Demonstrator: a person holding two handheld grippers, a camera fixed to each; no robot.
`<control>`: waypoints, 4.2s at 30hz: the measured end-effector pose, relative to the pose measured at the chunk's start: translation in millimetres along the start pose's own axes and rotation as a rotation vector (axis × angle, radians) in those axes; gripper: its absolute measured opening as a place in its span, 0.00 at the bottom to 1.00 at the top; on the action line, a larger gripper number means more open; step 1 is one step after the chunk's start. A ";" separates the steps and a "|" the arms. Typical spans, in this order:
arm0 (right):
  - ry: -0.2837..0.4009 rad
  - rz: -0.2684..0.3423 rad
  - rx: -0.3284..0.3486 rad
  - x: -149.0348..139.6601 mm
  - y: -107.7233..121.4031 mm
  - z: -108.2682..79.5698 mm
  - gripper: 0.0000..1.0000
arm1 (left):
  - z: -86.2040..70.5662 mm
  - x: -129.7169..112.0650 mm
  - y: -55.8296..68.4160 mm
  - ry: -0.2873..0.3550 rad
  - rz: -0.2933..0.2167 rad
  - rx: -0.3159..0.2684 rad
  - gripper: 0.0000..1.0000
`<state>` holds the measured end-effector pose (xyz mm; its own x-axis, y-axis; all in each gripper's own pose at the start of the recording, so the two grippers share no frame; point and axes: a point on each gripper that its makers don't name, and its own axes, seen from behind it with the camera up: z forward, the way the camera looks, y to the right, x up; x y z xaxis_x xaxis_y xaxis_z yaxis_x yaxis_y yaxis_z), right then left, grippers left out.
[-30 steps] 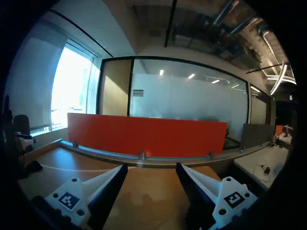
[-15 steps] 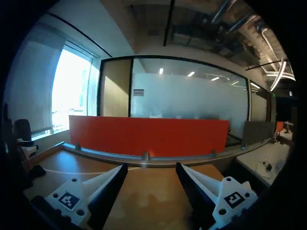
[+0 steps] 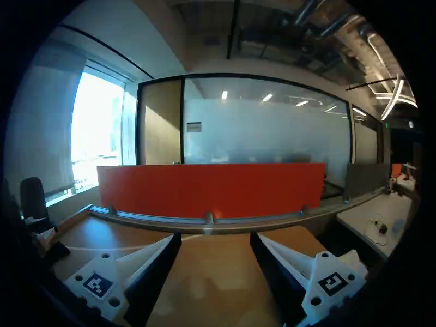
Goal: Fold towel
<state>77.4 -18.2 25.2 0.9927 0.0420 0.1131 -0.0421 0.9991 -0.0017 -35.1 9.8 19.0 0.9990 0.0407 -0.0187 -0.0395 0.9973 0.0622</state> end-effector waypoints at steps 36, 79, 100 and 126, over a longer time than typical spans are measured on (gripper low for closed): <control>0.048 -0.004 -0.031 -54.9 -16.7 2.1 0.97 | -1.0 -132.5 -2.4 0.066 -0.042 -0.033 0.94; 0.041 -0.010 -0.009 -70.9 -16.5 -0.3 0.97 | 5.8 -157.4 -5.0 0.064 -0.042 -0.025 0.94; 0.107 -0.041 -0.048 -99.2 27.1 0.7 0.97 | 6.3 -160.4 -5.7 0.065 -0.042 -0.024 0.94; 0.128 0.022 -0.048 -215.5 64.9 27.6 0.97 | 5.2 -161.2 -5.6 0.065 -0.042 -0.023 0.94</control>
<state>-142.4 37.5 28.2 0.9980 0.0605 -0.0156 -0.0612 0.9968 -0.0511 -195.7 -2.6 26.8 0.9963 0.0018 -0.0855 0.0014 0.9993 0.0369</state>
